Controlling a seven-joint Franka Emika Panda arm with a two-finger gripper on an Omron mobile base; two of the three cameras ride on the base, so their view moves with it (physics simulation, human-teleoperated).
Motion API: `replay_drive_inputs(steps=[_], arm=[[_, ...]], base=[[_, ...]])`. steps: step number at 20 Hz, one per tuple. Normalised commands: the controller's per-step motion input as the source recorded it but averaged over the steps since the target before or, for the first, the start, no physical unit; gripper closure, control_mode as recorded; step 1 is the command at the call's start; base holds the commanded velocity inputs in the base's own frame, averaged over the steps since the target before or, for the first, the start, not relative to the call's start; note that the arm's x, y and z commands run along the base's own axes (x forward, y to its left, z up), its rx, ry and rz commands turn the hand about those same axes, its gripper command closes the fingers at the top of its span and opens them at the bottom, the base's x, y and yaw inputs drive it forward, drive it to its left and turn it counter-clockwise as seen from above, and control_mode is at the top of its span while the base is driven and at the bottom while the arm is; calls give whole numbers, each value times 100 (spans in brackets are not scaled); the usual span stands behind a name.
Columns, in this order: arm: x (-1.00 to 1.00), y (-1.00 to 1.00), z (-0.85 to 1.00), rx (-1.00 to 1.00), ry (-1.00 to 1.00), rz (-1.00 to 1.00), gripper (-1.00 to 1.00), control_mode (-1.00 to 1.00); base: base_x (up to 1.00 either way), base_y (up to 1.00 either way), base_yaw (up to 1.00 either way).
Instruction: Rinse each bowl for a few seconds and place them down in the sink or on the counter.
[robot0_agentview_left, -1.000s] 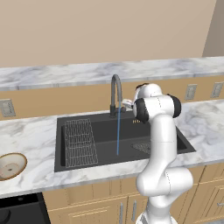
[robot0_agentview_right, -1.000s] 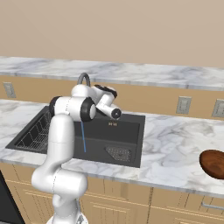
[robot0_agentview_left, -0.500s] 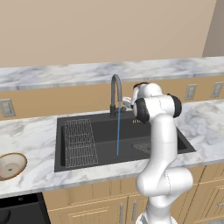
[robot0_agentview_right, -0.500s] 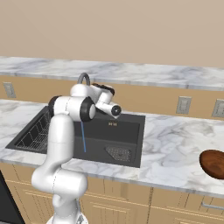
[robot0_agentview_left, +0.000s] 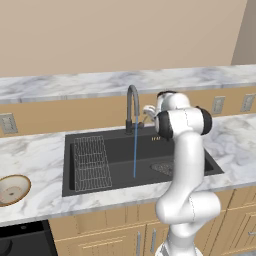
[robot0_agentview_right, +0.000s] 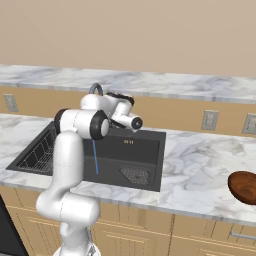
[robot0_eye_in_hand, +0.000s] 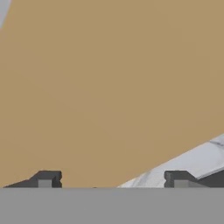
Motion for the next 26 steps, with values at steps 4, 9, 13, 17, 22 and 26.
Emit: replay_drive_inputs(steps=[4,9,13,17,22,26], arm=[[-20,-29,34,7,0,1,-100,-100],[-37,-25,32,9,3,0,-100,-100],[-39,-25,31,5,6,0,-100,-100],[-40,-26,29,2,9,0,-100,-100],[-38,-25,30,1,10,0,-100,-100],[-34,-20,34,3,8,-1,-100,-100]], base=[[0,0,0],[0,0,0],[0,0,0],[0,0,0],[0,0,0],[0,0,0]])
